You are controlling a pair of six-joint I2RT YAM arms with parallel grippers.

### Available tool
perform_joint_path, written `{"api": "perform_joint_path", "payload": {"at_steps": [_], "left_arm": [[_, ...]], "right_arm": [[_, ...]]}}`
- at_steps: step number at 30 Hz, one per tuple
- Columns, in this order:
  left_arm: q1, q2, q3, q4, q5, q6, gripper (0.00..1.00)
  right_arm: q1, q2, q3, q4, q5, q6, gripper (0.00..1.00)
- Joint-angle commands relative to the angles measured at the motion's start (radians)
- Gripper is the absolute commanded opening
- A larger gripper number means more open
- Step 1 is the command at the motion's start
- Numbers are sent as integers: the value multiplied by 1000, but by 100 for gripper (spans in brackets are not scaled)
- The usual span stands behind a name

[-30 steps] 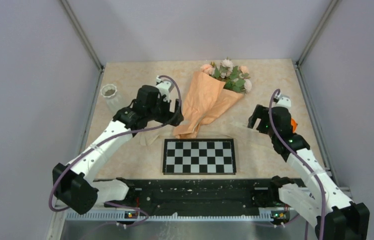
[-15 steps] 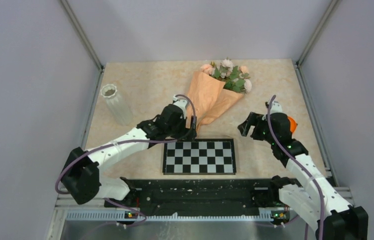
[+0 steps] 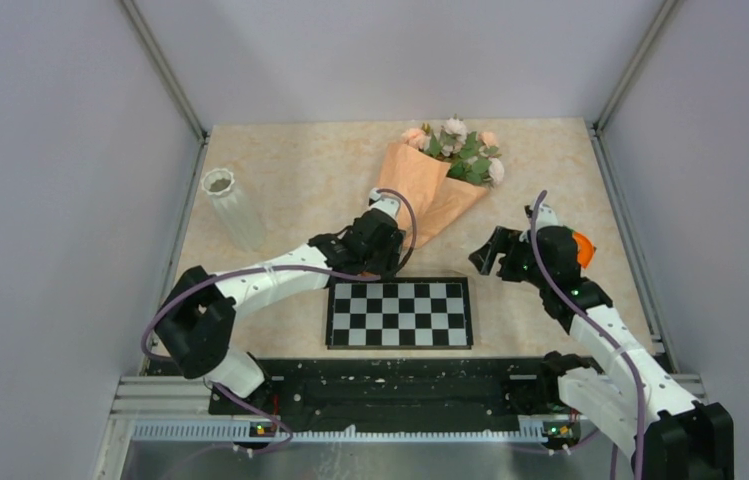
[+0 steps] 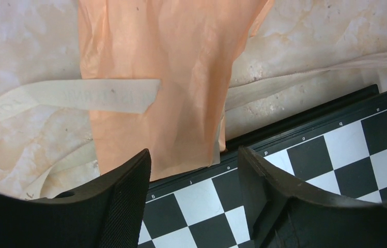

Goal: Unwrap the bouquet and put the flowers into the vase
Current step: Unfold the wrapping paper at the center of the board.

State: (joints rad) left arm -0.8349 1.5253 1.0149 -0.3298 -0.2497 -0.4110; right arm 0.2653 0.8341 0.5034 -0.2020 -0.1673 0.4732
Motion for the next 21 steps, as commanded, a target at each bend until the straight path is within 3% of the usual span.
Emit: {"api": "perform_joint_path", "payload": {"at_steps": [1,10,15,21], "left_arm": [[-25,18,62,2,-86,28,66],[-38,51,86,2,-99,39,49],[-41,74,98,-1,-101,41,45],[-41,90,129,-52,-154,7,20]], "right_arm": [[-8,5,6,48,-17,-6,80],[-9,21,1,61,-30,-1,77],[-9,27,8,69,-35,1,77],[-9,31,11,64,-46,0,79]]}}
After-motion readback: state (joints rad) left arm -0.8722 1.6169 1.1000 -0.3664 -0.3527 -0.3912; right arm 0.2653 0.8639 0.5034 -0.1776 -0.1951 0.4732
